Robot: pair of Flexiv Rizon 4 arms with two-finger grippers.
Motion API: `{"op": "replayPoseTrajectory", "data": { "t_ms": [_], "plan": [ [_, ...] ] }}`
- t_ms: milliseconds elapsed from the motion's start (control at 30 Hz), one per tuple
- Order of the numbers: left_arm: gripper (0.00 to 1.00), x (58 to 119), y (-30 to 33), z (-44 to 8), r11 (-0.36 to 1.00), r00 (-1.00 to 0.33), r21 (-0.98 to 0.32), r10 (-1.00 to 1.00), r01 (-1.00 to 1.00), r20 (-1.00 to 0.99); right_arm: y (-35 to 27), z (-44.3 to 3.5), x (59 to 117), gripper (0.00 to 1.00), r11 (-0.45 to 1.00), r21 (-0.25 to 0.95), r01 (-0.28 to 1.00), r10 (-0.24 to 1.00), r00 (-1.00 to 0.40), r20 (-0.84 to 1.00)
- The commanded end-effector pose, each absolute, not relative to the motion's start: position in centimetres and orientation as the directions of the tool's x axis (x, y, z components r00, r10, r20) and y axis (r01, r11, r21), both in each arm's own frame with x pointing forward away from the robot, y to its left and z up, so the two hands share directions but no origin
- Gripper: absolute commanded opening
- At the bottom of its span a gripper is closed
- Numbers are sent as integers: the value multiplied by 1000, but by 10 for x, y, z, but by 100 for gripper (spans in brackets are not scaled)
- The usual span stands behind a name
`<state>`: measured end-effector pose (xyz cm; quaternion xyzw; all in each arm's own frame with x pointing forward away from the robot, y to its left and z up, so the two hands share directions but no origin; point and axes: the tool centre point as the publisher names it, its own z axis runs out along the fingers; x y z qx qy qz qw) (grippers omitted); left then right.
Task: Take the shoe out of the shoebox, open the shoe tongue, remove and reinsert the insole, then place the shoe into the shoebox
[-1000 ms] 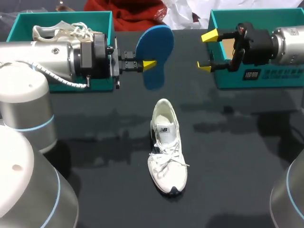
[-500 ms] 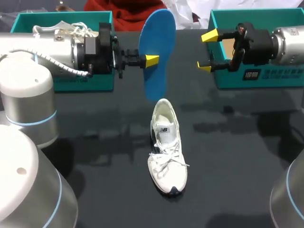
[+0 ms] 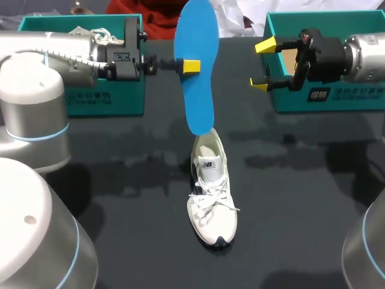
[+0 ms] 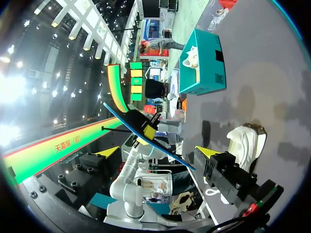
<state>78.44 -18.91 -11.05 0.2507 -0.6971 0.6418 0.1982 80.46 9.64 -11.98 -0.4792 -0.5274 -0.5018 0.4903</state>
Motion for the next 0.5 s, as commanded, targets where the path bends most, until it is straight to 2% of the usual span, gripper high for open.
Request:
{"op": "replayPoseTrajectory", "data": {
  "t_ms": [33, 100, 200, 267, 500],
  "plan": [
    [0, 788, -190, -112, 44, -355, -354, -17, -934, 935, 97, -120, 804, 100, 36, 59, 998, 15, -59, 998],
    [0, 789, -190, -114, 55, -191, -192, 19, -980, 981, 97, -120, 804, 100, 36, 59, 998, 15, -59, 998],
    [0, 790, -188, -119, 69, -19, -22, 35, -997, 999, 97, -120, 804, 100, 36, 59, 998, 15, -59, 998],
    [0, 790, -189, -124, 68, 42, 39, 32, -997, 999, 97, -120, 804, 100, 36, 59, 998, 15, -59, 998],
    [0, 787, -192, -139, 48, 128, 127, 39, -991, 991, 97, -120, 804, 100, 36, 59, 998, 15, -59, 998]
  ]
}}
